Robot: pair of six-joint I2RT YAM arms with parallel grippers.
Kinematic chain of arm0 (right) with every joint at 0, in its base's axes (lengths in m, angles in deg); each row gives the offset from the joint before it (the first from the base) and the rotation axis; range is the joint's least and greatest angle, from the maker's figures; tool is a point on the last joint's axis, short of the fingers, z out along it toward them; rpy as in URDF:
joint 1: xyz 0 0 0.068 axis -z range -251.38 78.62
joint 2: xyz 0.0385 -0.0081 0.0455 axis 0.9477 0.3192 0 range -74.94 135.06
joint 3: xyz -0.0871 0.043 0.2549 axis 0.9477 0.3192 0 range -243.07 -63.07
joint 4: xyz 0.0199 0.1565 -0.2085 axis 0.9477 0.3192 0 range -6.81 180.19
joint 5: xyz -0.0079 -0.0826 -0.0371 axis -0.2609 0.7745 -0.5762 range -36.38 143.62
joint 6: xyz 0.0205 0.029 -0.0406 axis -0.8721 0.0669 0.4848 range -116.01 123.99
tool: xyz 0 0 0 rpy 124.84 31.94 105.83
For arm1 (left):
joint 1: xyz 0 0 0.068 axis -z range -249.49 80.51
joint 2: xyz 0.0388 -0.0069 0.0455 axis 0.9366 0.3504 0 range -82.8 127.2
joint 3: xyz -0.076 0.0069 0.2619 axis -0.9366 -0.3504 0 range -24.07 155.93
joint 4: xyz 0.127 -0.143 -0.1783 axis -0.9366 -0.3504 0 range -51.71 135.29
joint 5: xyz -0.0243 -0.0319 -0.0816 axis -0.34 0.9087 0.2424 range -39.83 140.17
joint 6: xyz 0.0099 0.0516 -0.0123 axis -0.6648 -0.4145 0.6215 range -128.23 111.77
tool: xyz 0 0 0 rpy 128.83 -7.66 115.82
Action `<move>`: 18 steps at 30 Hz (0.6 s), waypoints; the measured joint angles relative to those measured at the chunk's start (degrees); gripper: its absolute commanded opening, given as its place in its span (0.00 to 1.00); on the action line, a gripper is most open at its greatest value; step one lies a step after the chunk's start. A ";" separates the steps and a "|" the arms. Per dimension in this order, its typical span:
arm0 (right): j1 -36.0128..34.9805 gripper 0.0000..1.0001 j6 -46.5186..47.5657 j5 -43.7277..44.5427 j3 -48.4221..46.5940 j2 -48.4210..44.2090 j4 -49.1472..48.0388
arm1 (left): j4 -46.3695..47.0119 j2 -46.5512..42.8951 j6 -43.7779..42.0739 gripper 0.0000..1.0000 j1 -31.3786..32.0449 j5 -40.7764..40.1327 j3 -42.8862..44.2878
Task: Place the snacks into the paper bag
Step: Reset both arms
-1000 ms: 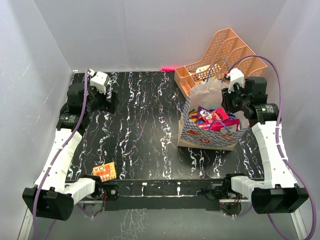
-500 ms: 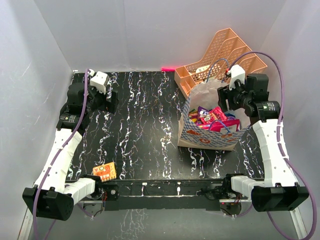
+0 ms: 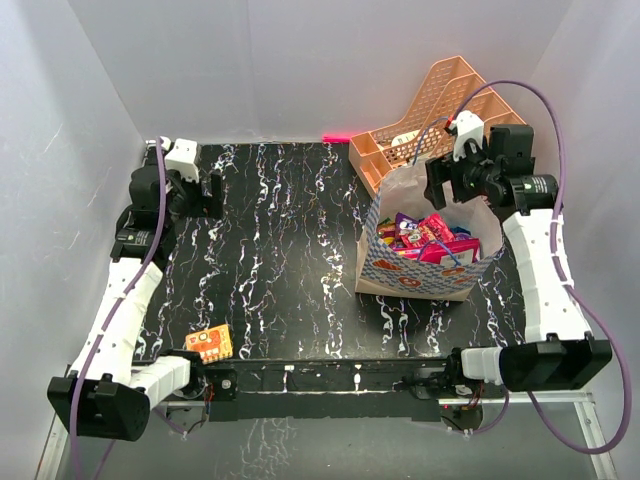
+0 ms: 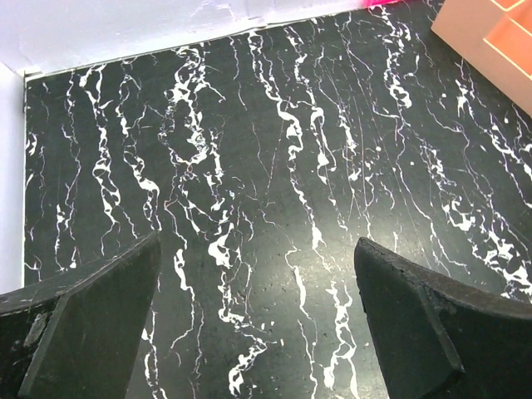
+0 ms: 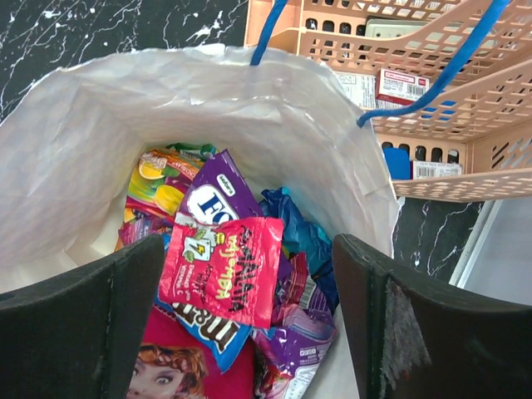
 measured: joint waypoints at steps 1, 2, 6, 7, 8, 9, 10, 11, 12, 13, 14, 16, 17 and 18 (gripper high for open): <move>0.00 0.89 -0.17 -0.02 -0.76 0.94 0.07 | 0.15 -0.02 0.50 0.98 -0.22 -0.26 -0.02; 0.00 0.91 -0.42 -0.04 -1.66 1.86 0.09 | 0.33 -0.02 1.03 0.98 -0.37 -0.50 -0.02; 0.00 0.98 -1.14 -0.04 -4.15 4.00 0.07 | 0.70 0.00 2.40 0.98 -0.72 -1.09 0.00; 0.00 0.99 -1.44 0.07 -4.66 4.26 0.04 | 0.59 0.02 2.62 0.98 -0.72 -1.09 0.04; 0.00 0.98 -1.73 0.11 -4.94 4.31 -0.02 | 0.44 0.13 2.71 0.98 -0.72 -1.05 0.15; 0.00 0.98 -2.01 0.13 -5.03 4.24 -0.11 | 0.11 0.37 2.71 0.98 -0.72 -0.94 0.44; 0.00 0.98 -2.25 0.20 -5.05 4.13 -0.22 | -0.37 0.68 2.69 0.98 -0.72 -0.81 0.87; -0.02 0.98 -2.47 0.37 -5.01 3.98 -0.35 | -0.76 1.03 2.67 0.98 -0.72 -0.70 1.33; -0.02 0.98 -2.62 0.55 -4.90 3.78 -0.48 | -1.22 1.49 2.54 0.98 -0.72 -0.61 2.03; 0.00 0.98 -2.84 0.83 -4.61 3.37 -0.74 | -1.70 1.97 2.36 0.98 -0.72 -0.57 2.78; 0.00 0.98 -3.06 1.14 -4.00 2.64 -1.25 | -2.25 2.38 2.14 0.98 -0.72 -0.52 3.50; -0.02 0.98 -3.54 2.14 -2.47 0.74 -2.14 | -2.86 2.99 1.57 0.98 -0.72 -0.55 4.52; 0.00 0.98 -3.67 2.71 -1.60 -0.42 -2.73 | -3.32 3.13 1.16 0.98 -0.72 -0.55 4.90; 0.00 0.98 -3.93 3.63 -0.52 -1.62 -3.65 | -3.67 3.17 0.79 0.98 -0.72 -0.59 5.05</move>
